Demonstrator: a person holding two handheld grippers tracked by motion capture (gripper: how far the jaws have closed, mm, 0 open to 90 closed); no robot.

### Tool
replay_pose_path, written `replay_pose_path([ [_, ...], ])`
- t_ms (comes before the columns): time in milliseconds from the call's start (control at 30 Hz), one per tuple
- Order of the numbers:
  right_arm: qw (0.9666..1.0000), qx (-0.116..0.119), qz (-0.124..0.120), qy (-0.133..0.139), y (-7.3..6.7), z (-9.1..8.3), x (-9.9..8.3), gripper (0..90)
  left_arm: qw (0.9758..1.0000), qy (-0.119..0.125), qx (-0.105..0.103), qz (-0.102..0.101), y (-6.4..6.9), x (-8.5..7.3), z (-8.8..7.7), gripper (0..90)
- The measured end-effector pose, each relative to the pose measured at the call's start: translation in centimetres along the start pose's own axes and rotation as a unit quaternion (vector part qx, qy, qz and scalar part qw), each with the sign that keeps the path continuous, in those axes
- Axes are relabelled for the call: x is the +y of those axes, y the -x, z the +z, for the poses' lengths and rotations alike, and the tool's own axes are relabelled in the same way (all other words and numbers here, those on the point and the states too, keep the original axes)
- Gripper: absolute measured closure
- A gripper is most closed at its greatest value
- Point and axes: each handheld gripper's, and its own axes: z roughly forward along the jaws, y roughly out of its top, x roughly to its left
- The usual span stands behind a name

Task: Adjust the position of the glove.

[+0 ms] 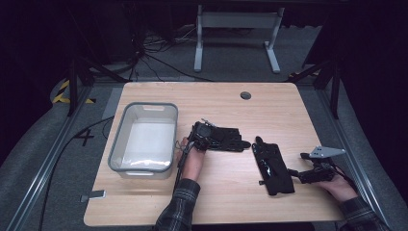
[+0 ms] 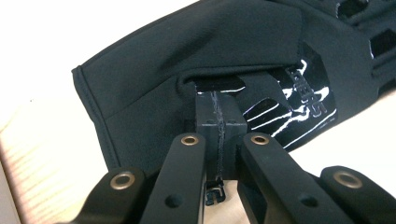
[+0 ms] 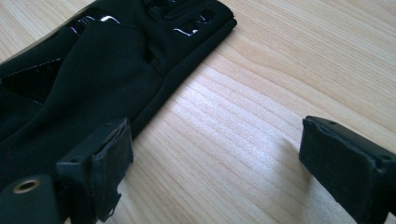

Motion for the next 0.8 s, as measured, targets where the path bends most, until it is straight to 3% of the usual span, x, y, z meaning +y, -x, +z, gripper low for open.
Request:
replay_pose_path([
  [533,1.0000,0.000,0.000,0.000,0.0,0.0,0.0,10.2,0.9988,-0.009,-0.042,0.022,2.6,-2.7,-2.2,89.9],
  [800,1.0000,0.001,0.000,0.000,0.0,0.0,0.0,10.2,0.9952,0.002,-0.084,0.051,4.0,-4.1,-3.0,89.9],
])
